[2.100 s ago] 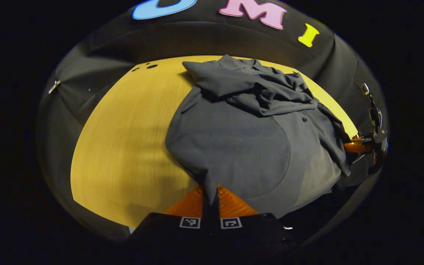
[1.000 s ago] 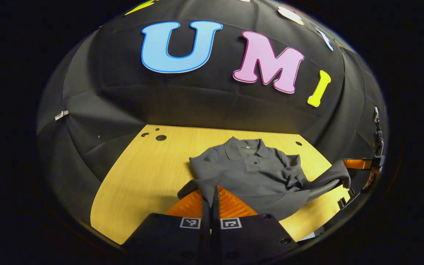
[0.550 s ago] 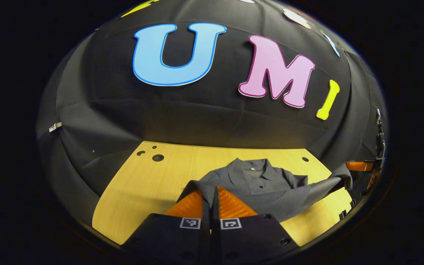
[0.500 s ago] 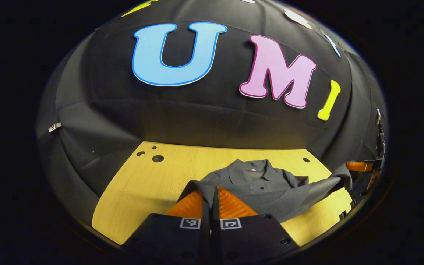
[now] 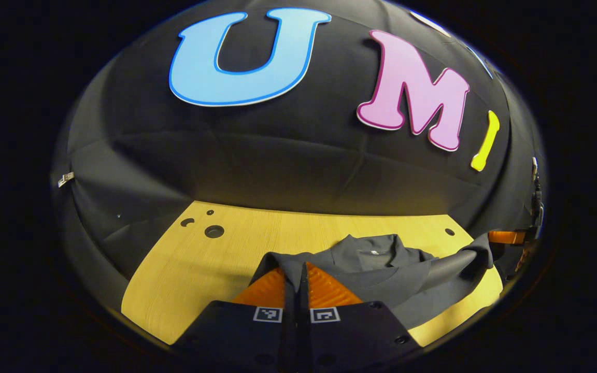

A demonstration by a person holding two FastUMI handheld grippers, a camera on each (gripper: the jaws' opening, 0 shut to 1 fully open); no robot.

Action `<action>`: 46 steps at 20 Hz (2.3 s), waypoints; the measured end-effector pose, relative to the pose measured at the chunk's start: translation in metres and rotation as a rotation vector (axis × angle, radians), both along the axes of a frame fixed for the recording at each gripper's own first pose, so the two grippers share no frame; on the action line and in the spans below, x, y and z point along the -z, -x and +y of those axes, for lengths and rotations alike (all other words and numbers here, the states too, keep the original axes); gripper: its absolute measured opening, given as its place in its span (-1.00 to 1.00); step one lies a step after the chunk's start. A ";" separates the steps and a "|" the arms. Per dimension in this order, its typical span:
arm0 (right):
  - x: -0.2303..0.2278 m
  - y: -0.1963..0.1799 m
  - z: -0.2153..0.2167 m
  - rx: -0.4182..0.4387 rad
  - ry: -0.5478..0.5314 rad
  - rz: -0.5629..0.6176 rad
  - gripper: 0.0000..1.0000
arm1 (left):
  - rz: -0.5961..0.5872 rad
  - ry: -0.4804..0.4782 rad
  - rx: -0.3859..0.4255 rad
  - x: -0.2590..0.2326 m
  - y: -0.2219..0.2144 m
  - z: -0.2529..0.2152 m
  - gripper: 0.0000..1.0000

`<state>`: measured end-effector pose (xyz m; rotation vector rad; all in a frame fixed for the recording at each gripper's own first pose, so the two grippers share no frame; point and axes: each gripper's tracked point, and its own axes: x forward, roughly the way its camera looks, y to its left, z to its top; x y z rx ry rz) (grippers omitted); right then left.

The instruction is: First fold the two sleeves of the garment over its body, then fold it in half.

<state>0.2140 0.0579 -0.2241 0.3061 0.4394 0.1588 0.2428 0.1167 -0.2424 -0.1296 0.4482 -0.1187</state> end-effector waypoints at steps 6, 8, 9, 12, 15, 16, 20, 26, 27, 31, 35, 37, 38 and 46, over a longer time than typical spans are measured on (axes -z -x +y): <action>0.044 -0.043 0.000 -0.005 0.035 0.025 -0.90 | 0.011 -0.034 0.001 0.041 -0.047 -0.007 -0.89; 0.060 -0.055 -0.002 -0.002 0.047 0.037 -0.90 | 0.015 -0.047 0.003 0.056 -0.059 -0.011 -0.89; 0.069 -0.060 -0.001 0.000 0.053 0.046 -0.90 | 0.020 -0.050 0.002 0.063 -0.063 -0.011 -0.89; 0.097 -0.073 0.003 -0.006 0.076 0.074 -0.90 | 0.053 -0.050 -0.016 0.091 -0.075 -0.009 -0.89; 0.119 -0.082 0.006 -0.011 0.093 0.097 -0.89 | 0.095 -0.063 -0.019 0.117 -0.079 -0.008 -0.89; 0.126 -0.085 0.007 -0.012 0.096 0.103 -0.89 | 0.099 -0.065 -0.022 0.121 -0.081 -0.008 -0.89; 0.149 -0.087 0.010 -0.024 0.109 0.143 -0.90 | 0.124 -0.071 -0.020 0.142 -0.086 -0.009 -0.89; 0.157 -0.086 0.009 -0.013 0.154 0.165 -0.79 | 0.150 -0.109 -0.008 0.154 -0.085 -0.012 -0.87; 0.157 -0.082 0.009 -0.009 0.154 0.173 -0.81 | 0.146 -0.119 -0.004 0.153 -0.084 -0.013 -0.81; 0.148 -0.075 0.007 -0.008 0.148 0.172 -0.07 | 0.132 -0.130 -0.016 0.144 -0.077 -0.012 -0.43; 0.130 -0.063 0.000 -0.009 0.174 0.147 0.97 | 0.136 -0.092 -0.015 0.137 -0.060 -0.016 0.51; 0.116 -0.054 -0.003 -0.006 0.172 0.130 0.97 | 0.146 -0.074 -0.013 0.128 -0.047 -0.019 0.73; 0.109 -0.049 -0.003 -0.007 0.170 0.120 0.98 | 0.140 -0.069 -0.009 0.122 -0.044 -0.021 1.00; 0.033 0.012 -0.001 -0.027 0.150 0.020 0.98 | 0.021 -0.066 0.035 0.040 0.014 -0.042 0.92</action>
